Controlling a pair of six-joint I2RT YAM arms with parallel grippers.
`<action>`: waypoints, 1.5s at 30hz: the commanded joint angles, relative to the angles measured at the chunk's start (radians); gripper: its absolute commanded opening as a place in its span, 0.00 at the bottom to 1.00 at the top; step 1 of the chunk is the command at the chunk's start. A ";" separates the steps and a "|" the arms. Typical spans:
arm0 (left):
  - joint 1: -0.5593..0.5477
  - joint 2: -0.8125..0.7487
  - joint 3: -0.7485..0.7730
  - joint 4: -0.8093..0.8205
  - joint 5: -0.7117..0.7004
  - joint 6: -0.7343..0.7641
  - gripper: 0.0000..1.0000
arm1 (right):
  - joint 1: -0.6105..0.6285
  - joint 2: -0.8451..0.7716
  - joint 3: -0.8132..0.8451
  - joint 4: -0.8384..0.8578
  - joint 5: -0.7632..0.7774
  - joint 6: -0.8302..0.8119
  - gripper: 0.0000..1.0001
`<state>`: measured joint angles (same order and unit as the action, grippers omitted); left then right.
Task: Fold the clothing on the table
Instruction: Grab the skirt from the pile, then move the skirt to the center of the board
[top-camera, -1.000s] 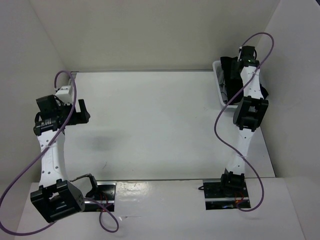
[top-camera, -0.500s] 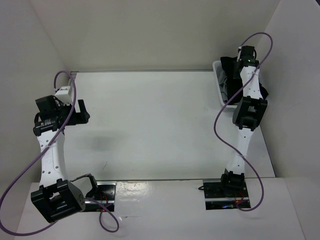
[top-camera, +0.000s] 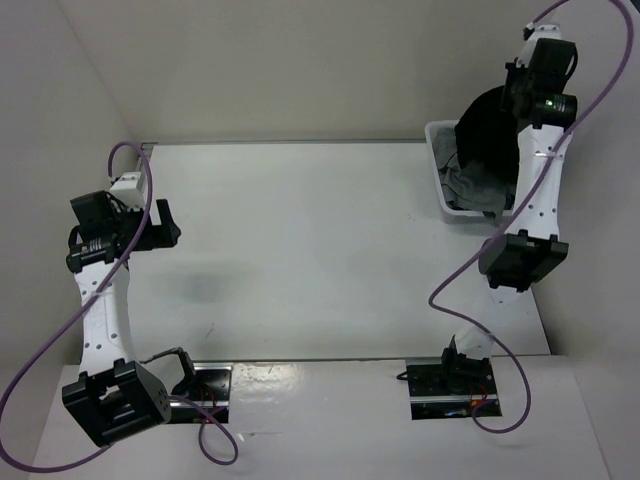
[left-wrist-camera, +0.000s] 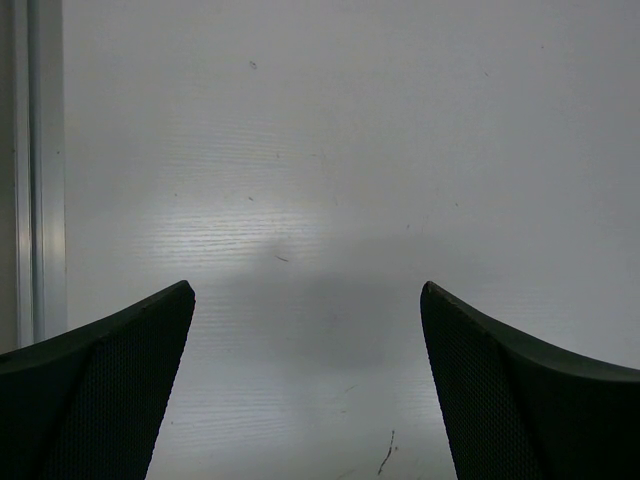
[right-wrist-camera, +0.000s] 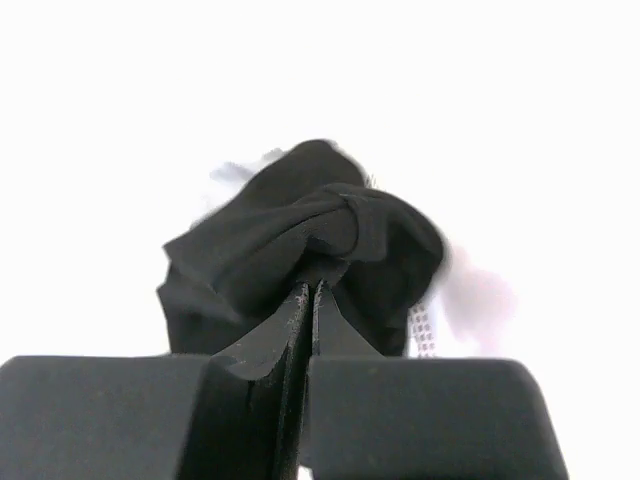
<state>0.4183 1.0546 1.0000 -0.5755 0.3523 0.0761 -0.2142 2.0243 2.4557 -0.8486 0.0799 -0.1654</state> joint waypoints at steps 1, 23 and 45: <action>0.007 -0.022 -0.003 0.022 0.036 0.013 1.00 | 0.003 -0.055 0.005 0.017 -0.040 0.004 0.00; 0.007 -0.068 -0.012 0.012 0.063 0.031 1.00 | 0.484 -0.343 -0.495 -0.003 -0.117 -0.131 0.00; 0.007 -0.105 -0.021 0.003 0.091 0.040 1.00 | 0.768 -0.368 -0.961 -0.009 -0.043 -0.195 0.62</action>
<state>0.4183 0.9756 0.9916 -0.5774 0.4103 0.1024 0.5301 1.6737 1.5463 -0.8856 -0.0101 -0.3408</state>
